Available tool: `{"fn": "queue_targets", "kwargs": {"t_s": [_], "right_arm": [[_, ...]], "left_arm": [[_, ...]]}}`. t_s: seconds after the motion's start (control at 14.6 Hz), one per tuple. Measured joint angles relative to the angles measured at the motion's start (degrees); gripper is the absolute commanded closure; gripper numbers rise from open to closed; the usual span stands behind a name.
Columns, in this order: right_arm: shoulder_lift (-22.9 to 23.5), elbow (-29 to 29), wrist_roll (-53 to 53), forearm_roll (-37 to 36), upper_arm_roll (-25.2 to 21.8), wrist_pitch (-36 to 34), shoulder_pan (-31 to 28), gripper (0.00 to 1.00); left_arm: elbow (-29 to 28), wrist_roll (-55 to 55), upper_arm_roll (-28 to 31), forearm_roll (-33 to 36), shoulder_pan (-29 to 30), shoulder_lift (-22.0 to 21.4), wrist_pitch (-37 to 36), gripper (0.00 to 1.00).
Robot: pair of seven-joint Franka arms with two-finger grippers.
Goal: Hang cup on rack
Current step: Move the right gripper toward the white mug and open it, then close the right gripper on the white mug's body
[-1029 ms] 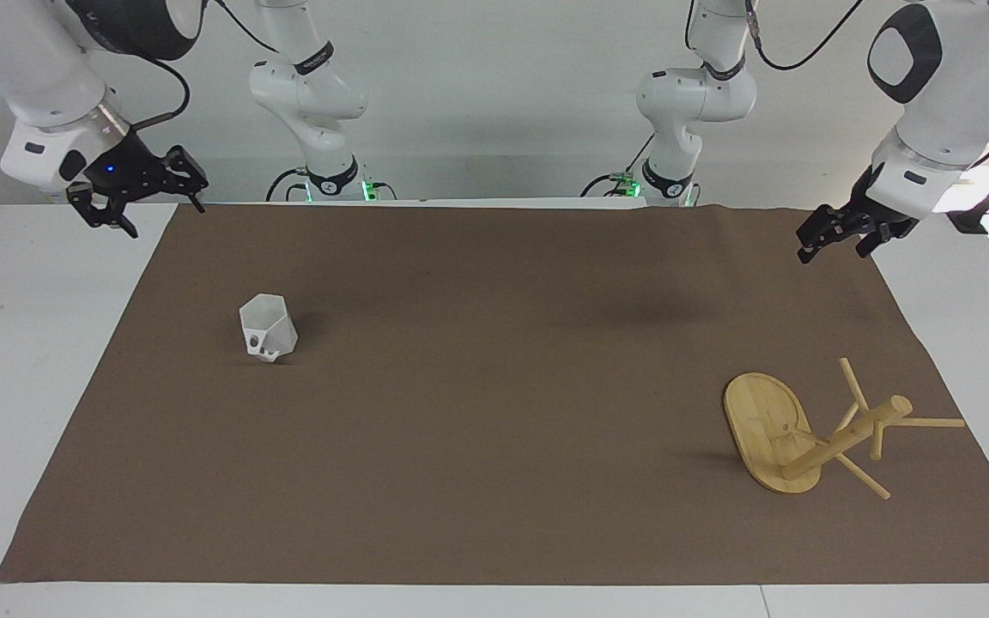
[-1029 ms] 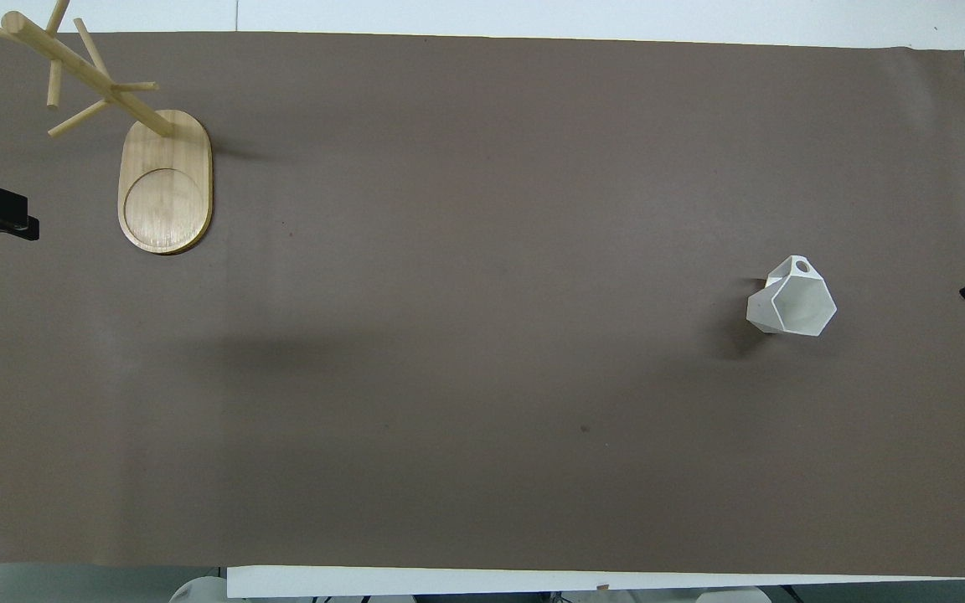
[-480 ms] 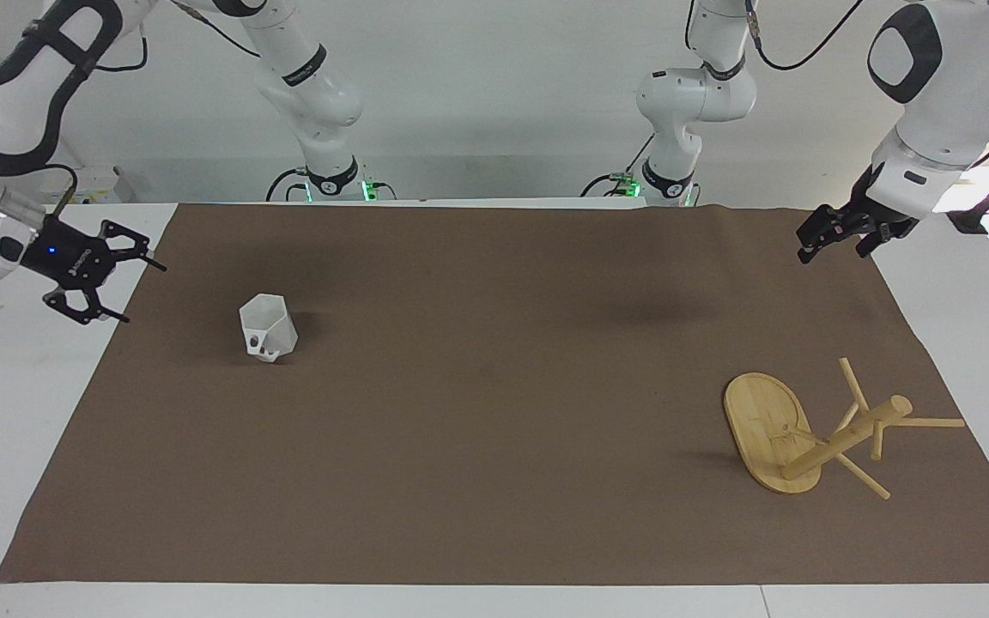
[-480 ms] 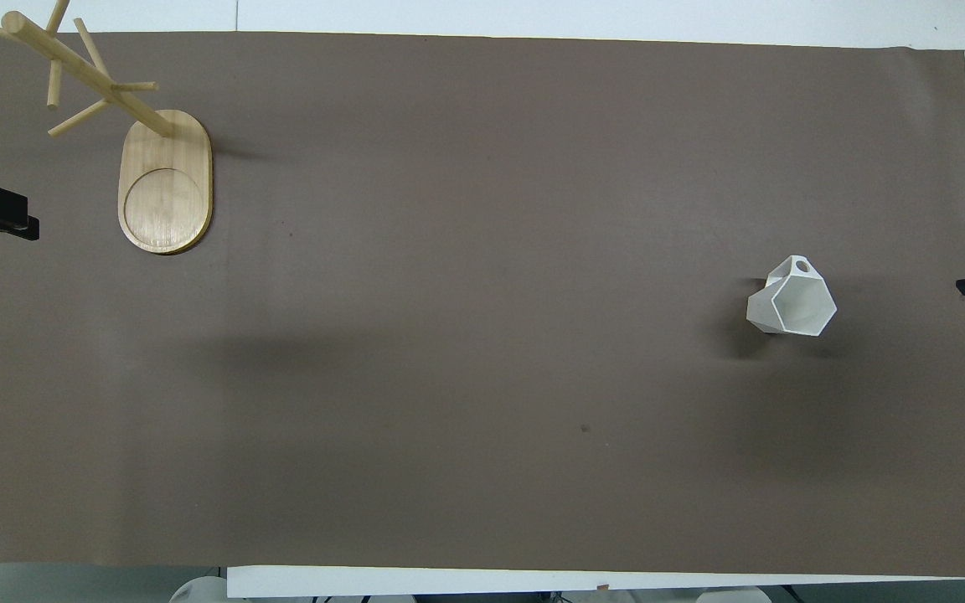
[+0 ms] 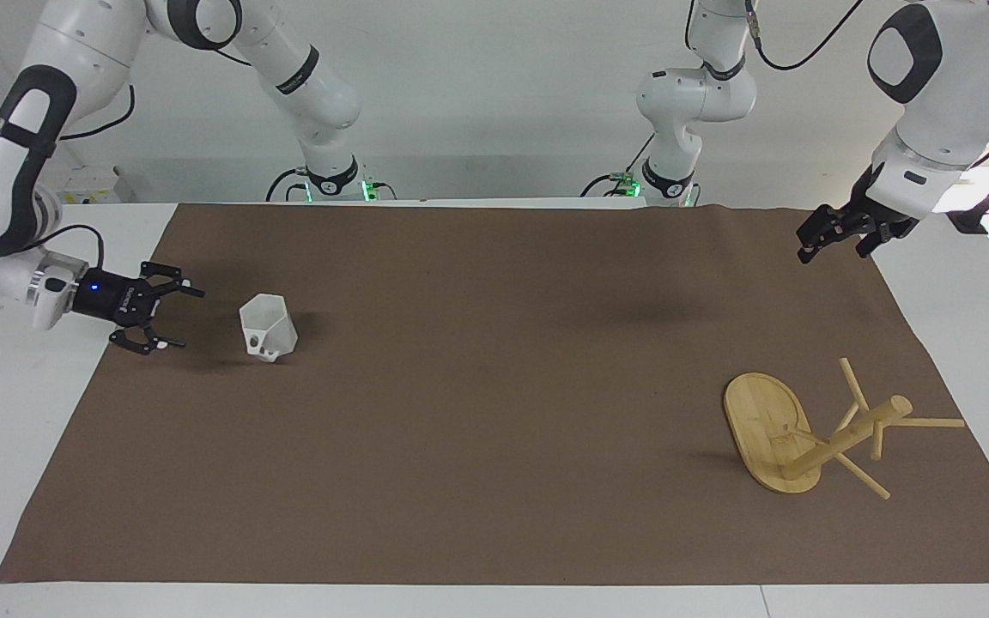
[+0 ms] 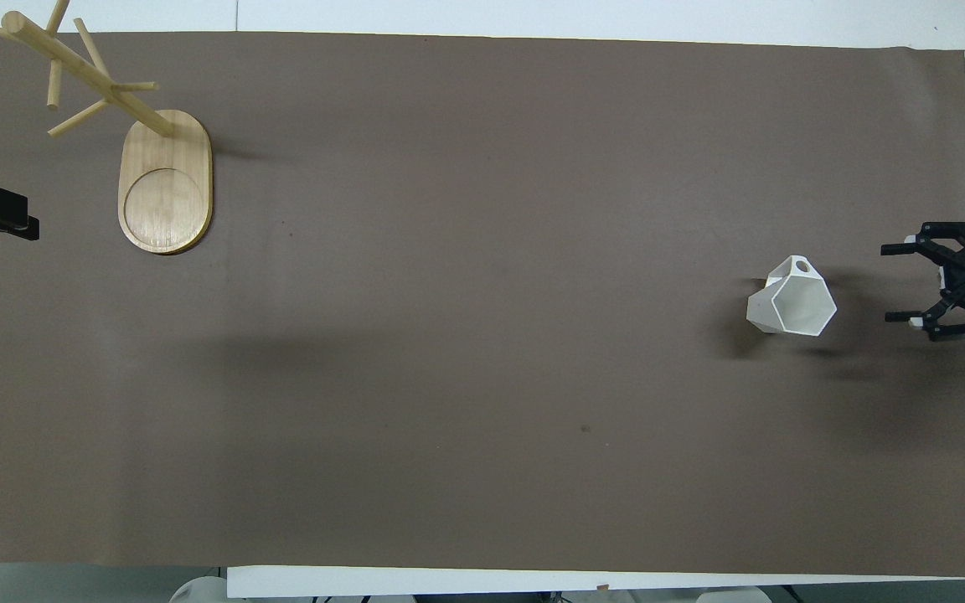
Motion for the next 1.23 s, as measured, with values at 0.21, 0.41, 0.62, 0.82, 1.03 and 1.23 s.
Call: {"fn": "queue_targets", "kwargs": {"t_s": [0.21,0.41,0.62,0.82,1.03,1.23], "right_arm": [[3.35,-2.58,-11.91,3.09,0.25,-0.01,-0.19,0.00],[6.24,-3.28,-15.94,4.96,0.67,0.00,-0.03,0.00],[7.21,-3.50,-18.40,5.00,0.75,-0.27,0.42,0.00],[7.20,-3.77,-18.54,5.00,1.10,-0.46,0.58,0.00],[7.20,-4.38,-18.54,5.00,1.43,-0.61,0.58,0.00],[7.20,-4.71,-18.57,5.00,2.07,-1.19,0.61,0.00]], "left_arm": [[0.00,0.00,0.00,0.00,0.00,0.00,0.00,0.00],[0.00,0.00,0.00,0.00,0.00,0.00,0.00,0.00],[0.00,0.00,0.00,0.00,0.00,0.00,0.00,0.00],[0.00,0.00,0.00,0.00,0.00,0.00,0.00,0.00],[0.00,0.00,0.00,0.00,0.00,0.00,0.00,0.00],[0.00,0.00,0.00,0.00,0.00,0.00,0.00,0.00]]}}
